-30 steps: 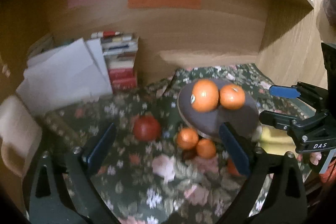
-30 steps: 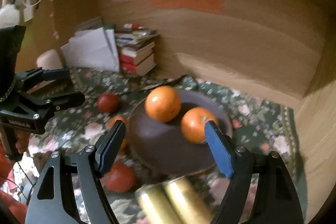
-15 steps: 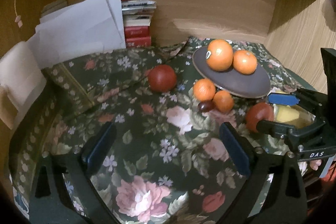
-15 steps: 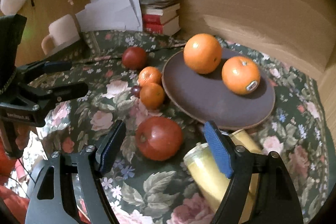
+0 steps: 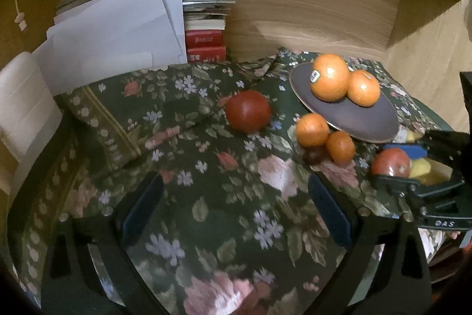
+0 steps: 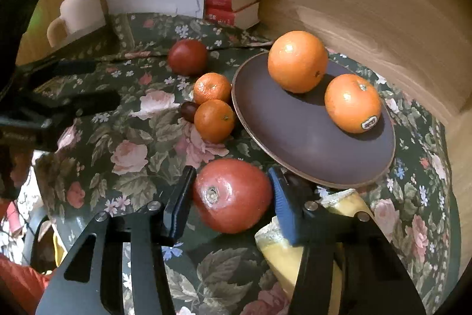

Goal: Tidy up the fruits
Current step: 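Grasp a red fruit with the right tool while the left tool grasps another red fruit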

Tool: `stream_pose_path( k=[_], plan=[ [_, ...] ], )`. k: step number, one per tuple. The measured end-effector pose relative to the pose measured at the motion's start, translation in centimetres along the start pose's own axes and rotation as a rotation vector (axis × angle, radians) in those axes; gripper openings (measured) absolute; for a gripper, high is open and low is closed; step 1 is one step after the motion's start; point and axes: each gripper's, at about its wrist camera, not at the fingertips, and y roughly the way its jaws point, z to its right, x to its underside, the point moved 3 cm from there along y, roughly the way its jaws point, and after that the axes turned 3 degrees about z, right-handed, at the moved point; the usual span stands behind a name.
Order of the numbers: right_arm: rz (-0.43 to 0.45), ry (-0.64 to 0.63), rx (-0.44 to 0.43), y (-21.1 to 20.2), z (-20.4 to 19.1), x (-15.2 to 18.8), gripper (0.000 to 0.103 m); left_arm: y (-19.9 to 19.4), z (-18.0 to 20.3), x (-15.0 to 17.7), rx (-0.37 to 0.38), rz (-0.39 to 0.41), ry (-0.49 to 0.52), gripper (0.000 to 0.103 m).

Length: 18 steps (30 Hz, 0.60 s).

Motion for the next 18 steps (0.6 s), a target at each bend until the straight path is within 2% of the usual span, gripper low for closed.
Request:
stream_pose_path(
  k=[6, 11, 13, 15, 18],
  plan=[
    [0.02, 0.071, -0.031, -0.7, 1.0, -0.5, 0.047, 1.8, -0.6, -2.1, 0.009, -0.003, -0.007, 0.1],
    [0.072, 0.098, -0.01, -2.1, 2.1, -1.5, 0.047, 4.1, -0.9, -4.0, 0.016, -0.028, -0.032, 0.1],
    [0.088, 0.105, 0.001, -2.6, 2.6, -1.9, 0.047, 5.0, -0.9, -4.5, 0.018, -0.038, -0.028, 0.095],
    [0.101, 0.114, 0.014, -2.9, 3.2, -2.3, 0.047, 6.0, -0.6, -5.0, 0.034, -0.068, -0.017, 0.082],
    [0.111, 0.132, 0.027, -3.0, 4.3, -2.7, 0.047, 7.4, -0.3, -5.4, 0.061, -0.11, -0.022, 0.078]
  ],
)
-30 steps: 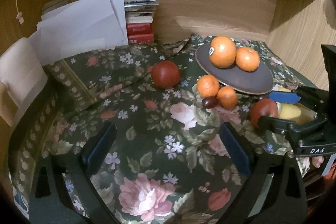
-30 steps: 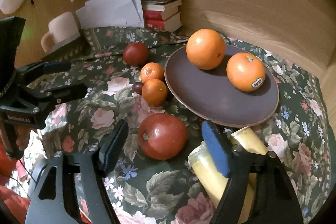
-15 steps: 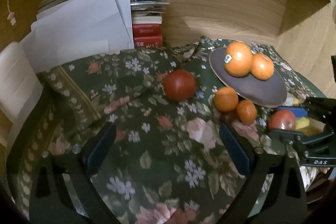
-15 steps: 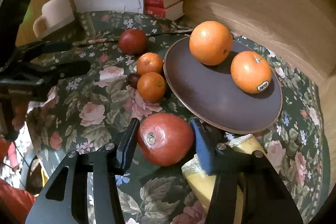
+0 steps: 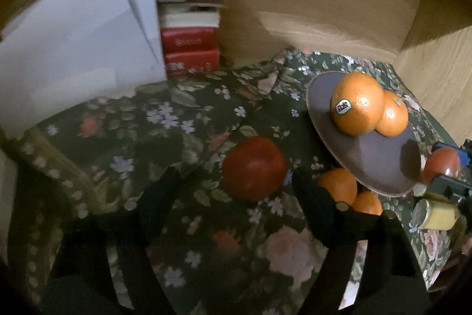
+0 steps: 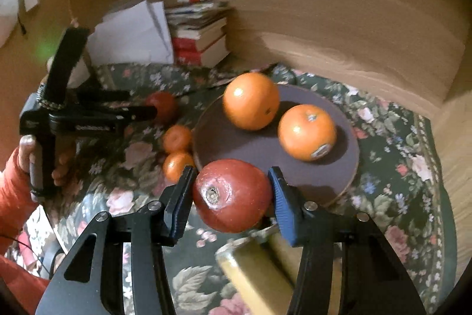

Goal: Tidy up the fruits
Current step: 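Grasp a red fruit with the right tool while the left tool grasps another red fruit, then place both red fruits on the plate beside the oranges and open both tools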

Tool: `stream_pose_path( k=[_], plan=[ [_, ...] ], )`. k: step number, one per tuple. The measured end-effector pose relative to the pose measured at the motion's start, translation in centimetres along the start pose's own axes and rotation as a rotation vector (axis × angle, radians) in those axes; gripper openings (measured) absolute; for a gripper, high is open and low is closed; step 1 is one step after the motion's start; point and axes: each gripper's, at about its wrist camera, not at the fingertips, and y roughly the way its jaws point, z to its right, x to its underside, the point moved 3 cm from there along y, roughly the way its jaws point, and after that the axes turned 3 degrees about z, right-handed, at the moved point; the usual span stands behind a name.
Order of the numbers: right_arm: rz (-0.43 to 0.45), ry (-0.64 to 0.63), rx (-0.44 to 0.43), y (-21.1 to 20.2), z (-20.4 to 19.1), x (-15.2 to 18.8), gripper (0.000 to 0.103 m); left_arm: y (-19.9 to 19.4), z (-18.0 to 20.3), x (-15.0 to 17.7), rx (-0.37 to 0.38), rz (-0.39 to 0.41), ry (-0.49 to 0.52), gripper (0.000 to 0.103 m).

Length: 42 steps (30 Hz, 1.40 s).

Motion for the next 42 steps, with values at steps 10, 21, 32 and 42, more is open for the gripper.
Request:
stream_pose_path(
  k=[10, 21, 32, 42],
  plan=[
    [-0.011, 0.044, 0.013, 0.8, 2.9, -0.2, 0.047, 2.7, 1.1, -0.7, 0.025, -0.08, 0.007, 0.051],
    [-0.026, 0.033, -0.003, 1.7, 3.8, -0.4, 0.047, -0.3, 3.0, -1.1, -0.001, -0.009, 0.05, 0.049],
    [-0.069, -0.008, -0.032, 3.4, 3.5, -0.9, 0.047, -2.8, 9.3, -1.9, 0.115, 0.033, 0.144, 0.049],
    [-0.141, -0.044, -0.066, 4.8, 3.7, -0.9, 0.047, -0.1, 12.0, -2.0, 0.155, -0.022, 0.172, 0.049]
  ],
)
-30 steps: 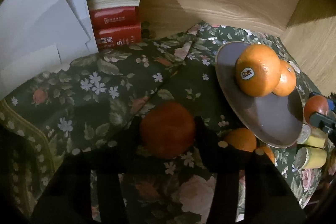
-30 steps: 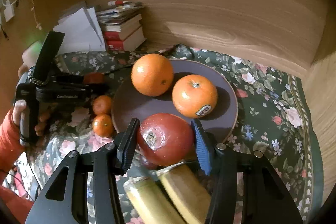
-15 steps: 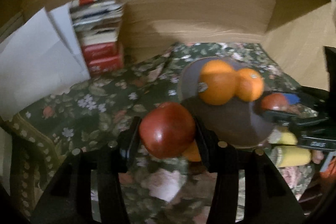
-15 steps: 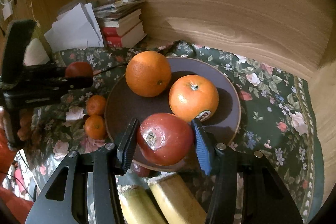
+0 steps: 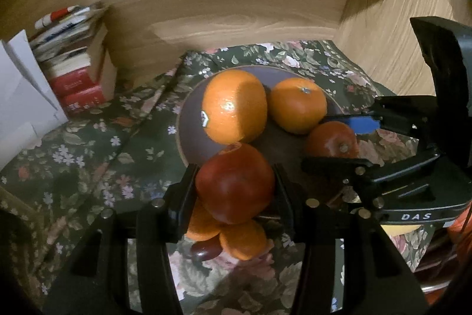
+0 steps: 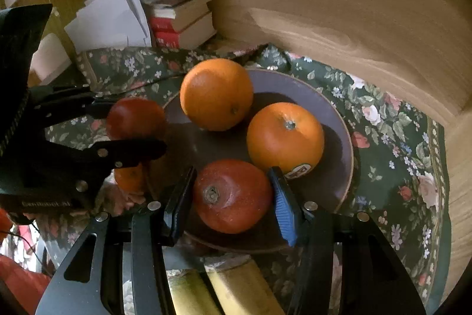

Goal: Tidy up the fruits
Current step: 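Place both red fruits on the plate beside the oranges and open both tools, then grasp a yellow cylinder with the left tool while the right tool grasps the other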

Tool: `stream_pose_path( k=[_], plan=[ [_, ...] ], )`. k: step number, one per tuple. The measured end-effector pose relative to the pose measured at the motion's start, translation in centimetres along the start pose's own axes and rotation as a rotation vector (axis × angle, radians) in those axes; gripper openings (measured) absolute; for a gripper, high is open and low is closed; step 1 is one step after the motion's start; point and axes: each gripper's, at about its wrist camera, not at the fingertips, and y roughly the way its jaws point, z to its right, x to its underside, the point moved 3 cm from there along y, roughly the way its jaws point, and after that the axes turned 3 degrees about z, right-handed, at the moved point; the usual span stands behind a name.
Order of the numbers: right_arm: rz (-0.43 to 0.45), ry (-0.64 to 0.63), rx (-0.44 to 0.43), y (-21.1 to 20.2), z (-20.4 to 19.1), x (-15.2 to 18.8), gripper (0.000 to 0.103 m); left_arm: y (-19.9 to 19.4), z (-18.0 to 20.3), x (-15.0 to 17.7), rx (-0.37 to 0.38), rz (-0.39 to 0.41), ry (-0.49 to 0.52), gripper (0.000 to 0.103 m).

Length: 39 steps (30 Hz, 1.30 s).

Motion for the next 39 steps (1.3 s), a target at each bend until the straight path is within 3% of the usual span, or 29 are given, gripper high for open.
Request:
stream_pose_path(
  k=[9, 13, 17, 22, 30, 39],
  plan=[
    [0.0, 0.001, -0.021, -0.3, 0.3, 0.1, 0.048, 1.0, 0.6, -0.4, 0.003, -0.004, 0.007, 0.052],
    [0.048, 0.019, -0.006, -1.4, 0.6, -0.1, 0.061, 0.0, 0.9, -0.8, -0.019, 0.032, 0.027, 0.057],
    [0.093, 0.033, 0.015, -2.9, 1.2, -0.2, 0.061, -1.2, 0.5, -0.9, -0.015, 0.058, 0.011, 0.057],
    [0.153, 0.053, 0.048, -5.2, 1.9, 0.3, 0.061, -3.4, -0.1, -0.6, -0.037, 0.105, -0.018, 0.067],
    [0.193, 0.097, 0.063, -7.9, 2.5, 3.0, 0.061, -5.6, 0.4, 1.5, -0.049, 0.126, -0.051, 0.084],
    [0.156, 0.136, 0.077, -8.4, 2.5, 8.0, 0.061, -5.5, 3.4, 5.3, -0.047, 0.086, -0.032, 0.091]
  ],
)
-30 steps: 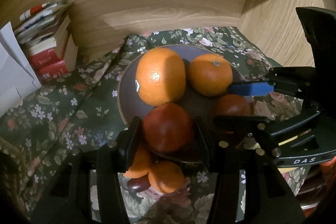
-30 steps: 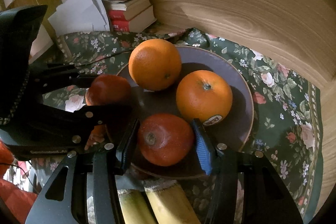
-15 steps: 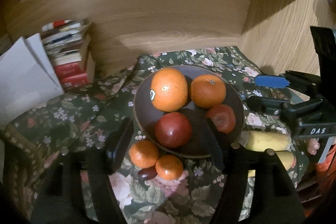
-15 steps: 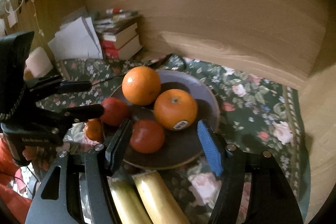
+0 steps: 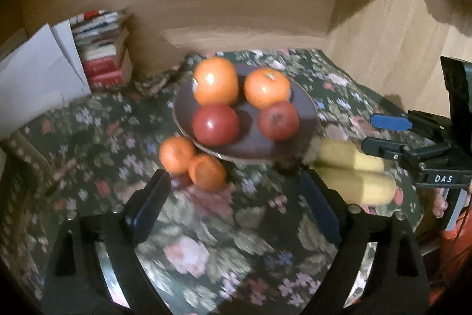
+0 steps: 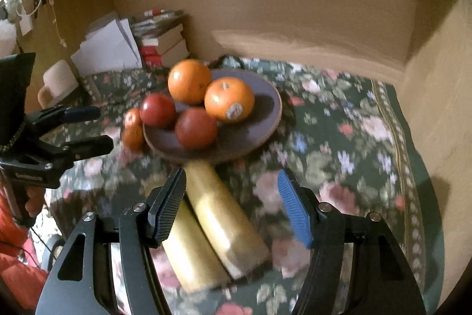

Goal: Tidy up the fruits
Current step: 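Grasp a yellow cylinder with the left tool while the right tool grasps the other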

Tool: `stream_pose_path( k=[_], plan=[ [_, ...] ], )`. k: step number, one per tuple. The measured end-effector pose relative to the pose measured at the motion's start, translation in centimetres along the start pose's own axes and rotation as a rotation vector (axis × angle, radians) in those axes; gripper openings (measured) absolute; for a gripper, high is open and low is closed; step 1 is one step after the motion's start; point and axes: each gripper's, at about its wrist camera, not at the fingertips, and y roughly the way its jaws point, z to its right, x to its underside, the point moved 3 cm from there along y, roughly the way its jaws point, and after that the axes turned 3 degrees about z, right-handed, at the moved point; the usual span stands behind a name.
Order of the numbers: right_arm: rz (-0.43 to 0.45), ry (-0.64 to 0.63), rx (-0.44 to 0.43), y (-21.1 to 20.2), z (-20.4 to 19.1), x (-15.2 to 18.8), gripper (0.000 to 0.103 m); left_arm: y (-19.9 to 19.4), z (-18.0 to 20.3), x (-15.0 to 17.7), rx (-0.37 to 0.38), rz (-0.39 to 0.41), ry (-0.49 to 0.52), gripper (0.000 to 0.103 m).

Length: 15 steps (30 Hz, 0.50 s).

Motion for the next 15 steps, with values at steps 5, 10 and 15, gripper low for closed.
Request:
stream_pose_path(
  k=[5, 10, 15],
  plan=[
    [-0.027, 0.01, 0.025, -0.7, 1.0, 2.5, 0.063, 0.5, 2.0, 2.1, 0.02, -0.041, 0.017, 0.091],
    [-0.009, 0.021, 0.056, -1.8, 2.2, 3.8, 0.069, 0.9, 3.6, 3.3, 0.031, -0.059, 0.026, 0.092],
    [0.005, 0.008, 0.062, -1.9, 2.4, 4.4, 0.079, 1.2, 4.4, 3.8, 0.037, -0.066, 0.02, 0.094]
  ],
)
